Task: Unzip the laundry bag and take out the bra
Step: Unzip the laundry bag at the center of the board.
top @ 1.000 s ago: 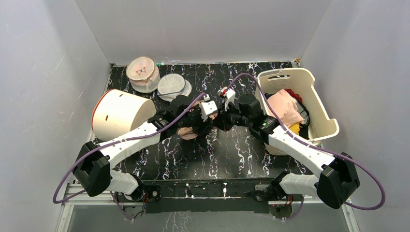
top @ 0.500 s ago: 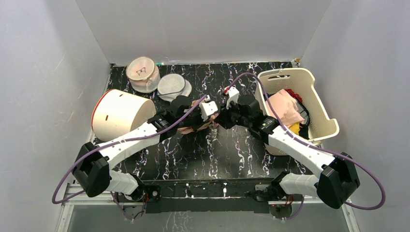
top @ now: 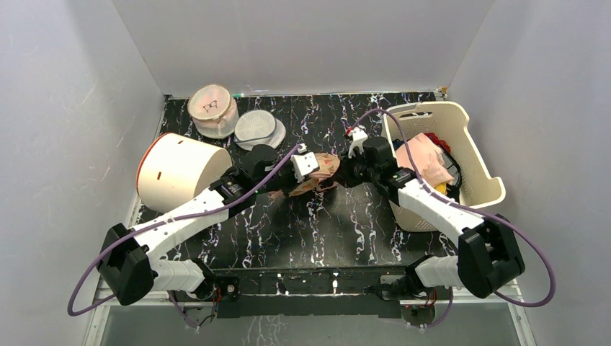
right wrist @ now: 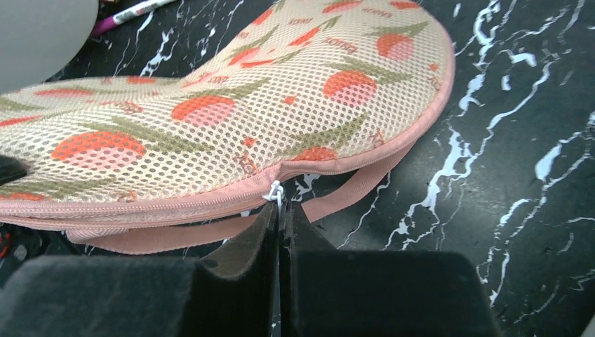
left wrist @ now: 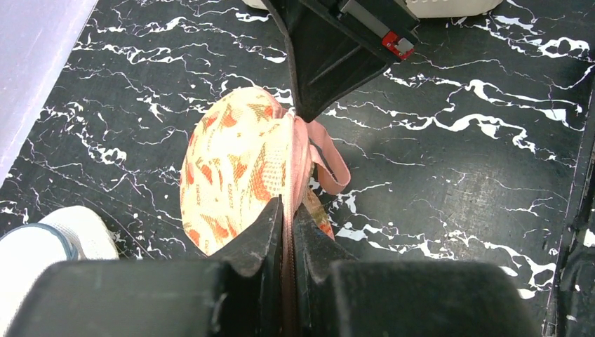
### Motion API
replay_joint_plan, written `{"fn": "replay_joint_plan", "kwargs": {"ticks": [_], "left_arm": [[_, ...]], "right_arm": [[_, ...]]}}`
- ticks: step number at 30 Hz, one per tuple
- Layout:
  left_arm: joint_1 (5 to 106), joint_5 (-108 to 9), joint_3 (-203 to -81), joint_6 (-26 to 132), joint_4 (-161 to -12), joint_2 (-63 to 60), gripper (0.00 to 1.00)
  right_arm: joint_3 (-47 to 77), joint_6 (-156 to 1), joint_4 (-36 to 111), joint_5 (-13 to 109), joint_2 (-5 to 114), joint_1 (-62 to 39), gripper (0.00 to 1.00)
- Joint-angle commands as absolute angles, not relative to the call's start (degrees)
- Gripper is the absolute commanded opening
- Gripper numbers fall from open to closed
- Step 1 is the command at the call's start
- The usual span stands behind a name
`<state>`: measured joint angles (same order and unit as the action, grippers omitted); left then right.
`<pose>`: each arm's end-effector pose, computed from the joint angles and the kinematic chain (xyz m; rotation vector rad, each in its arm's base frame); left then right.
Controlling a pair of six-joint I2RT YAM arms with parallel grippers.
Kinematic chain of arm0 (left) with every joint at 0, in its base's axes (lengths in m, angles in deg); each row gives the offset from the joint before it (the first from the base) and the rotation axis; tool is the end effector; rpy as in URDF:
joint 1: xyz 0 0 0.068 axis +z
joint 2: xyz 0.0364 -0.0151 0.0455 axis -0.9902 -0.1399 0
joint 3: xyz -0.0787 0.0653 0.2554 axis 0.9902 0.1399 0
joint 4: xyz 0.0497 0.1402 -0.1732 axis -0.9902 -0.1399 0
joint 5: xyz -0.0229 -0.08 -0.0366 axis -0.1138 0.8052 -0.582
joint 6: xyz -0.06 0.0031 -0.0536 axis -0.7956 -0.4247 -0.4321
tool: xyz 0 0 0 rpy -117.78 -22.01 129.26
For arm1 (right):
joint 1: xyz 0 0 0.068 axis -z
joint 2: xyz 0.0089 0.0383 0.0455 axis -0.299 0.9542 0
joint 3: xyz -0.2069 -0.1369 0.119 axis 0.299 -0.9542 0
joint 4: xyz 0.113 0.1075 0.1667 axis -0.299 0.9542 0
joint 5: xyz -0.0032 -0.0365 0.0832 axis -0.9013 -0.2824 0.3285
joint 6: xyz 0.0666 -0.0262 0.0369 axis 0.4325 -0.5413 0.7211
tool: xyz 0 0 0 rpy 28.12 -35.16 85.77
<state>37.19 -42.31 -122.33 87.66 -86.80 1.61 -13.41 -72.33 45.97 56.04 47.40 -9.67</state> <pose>0.1922 -0.2169 0.3121 1.2067 1.4588 -0.5161 0.2354 0.1417 0.2459 -0.4493 2.2109 0.6797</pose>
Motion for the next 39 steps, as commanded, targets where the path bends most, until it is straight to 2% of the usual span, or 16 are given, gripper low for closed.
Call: {"fn": "replay_joint_plan", "kwargs": {"ticks": [1,8,12,23,26,33,38,39], "left_arm": [[37.44,-42.99,-123.05,87.87,-87.4,3.18,0.06],[37.4,-40.65,-123.01,87.18,-87.63,2.76,0.43],[37.4,-39.25,-123.16,87.02,-87.52,1.97,0.49],[37.31,-39.11,-124.24,86.82,-88.96,-0.45,0.52],[37.32,-40.96,-124.45,86.8,-89.07,-0.94,0.47],[37.31,-42.47,-125.32,86.82,-90.16,-2.3,0.16],[37.32,-43.18,-125.67,87.44,-90.95,-2.08,0.0],[37.31,-43.43,-125.61,87.73,-91.04,-1.83,0.0]], "right_arm": [[-9.94,-72.91,46.07,59.99,48.68,-8.17,0.0],[-7.56,-69.08,45.74,65.33,47.42,-8.75,0.0],[-6.2,-66.99,45.29,65.91,46.27,-11.86,0.0],[-1.72,-66.23,46.89,63.13,45.8,-17.41,0.0],[-1.7,-66.7,47.3,62.42,45.59,-17.38,0.0],[-2.9,-67.01,46.86,61.61,44.54,-17.4,0.0],[-3.72,-68.37,47.51,57.12,44.13,-17.36,0.0],[-3.81,-68.97,47.98,55.29,43.98,-17.21,0.0]]}}
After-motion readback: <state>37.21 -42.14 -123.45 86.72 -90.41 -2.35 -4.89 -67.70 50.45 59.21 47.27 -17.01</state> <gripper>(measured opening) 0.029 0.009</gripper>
